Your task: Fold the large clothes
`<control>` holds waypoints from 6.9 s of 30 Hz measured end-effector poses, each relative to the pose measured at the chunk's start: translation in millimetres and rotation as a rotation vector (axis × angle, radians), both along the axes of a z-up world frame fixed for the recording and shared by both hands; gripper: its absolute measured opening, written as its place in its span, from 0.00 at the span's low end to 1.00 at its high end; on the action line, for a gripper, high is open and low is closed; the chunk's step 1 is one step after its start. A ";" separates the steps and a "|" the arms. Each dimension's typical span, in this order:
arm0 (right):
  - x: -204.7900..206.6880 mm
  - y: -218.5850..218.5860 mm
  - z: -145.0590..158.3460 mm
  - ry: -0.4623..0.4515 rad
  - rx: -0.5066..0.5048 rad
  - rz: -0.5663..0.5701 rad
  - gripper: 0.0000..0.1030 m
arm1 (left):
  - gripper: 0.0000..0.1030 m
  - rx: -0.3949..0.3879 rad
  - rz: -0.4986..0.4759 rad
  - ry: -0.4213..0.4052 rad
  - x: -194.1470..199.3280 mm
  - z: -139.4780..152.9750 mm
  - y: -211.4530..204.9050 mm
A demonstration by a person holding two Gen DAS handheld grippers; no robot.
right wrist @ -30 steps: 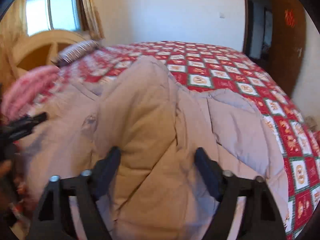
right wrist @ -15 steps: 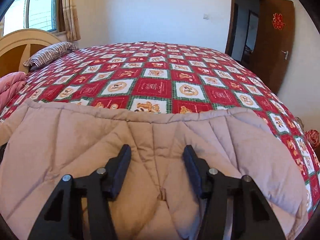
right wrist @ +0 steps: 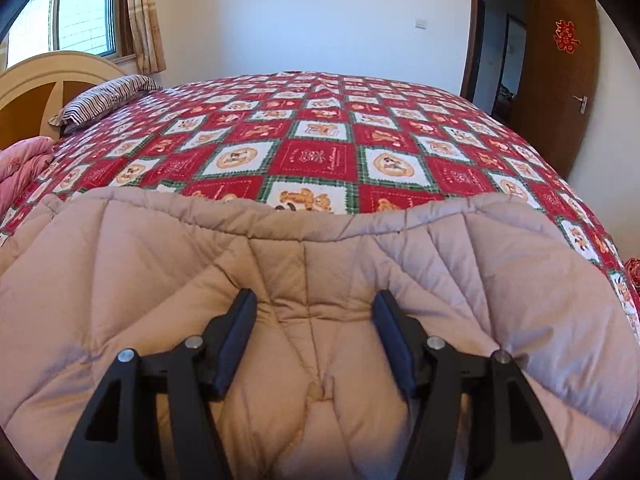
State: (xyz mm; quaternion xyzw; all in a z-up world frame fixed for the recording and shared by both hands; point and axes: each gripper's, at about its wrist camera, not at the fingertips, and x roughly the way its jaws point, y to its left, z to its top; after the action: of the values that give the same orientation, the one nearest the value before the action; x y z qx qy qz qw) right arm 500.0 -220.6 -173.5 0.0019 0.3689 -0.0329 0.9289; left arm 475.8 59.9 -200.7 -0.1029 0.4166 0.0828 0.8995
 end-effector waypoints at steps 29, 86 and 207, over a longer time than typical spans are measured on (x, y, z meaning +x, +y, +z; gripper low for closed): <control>-25.8 -82.9 19.2 0.012 -0.084 -0.151 0.88 | 0.99 0.271 -0.135 -0.093 31.4 27.9 -85.2; 18.0 60.0 21.5 0.070 -0.154 -0.034 0.96 | 0.99 0.128 -0.096 -0.018 -10.7 13.7 -6.5; -205.7 127.2 -10.0 -0.005 -0.204 0.196 0.98 | 0.16 -0.326 -0.112 -0.338 -212.5 116.7 90.3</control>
State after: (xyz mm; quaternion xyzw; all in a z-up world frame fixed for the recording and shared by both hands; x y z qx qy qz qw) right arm 294.3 -93.3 -183.5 -0.1285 0.3599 0.0209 0.9238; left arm 263.3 150.2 -84.0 -0.2360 0.2728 -0.0543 0.9311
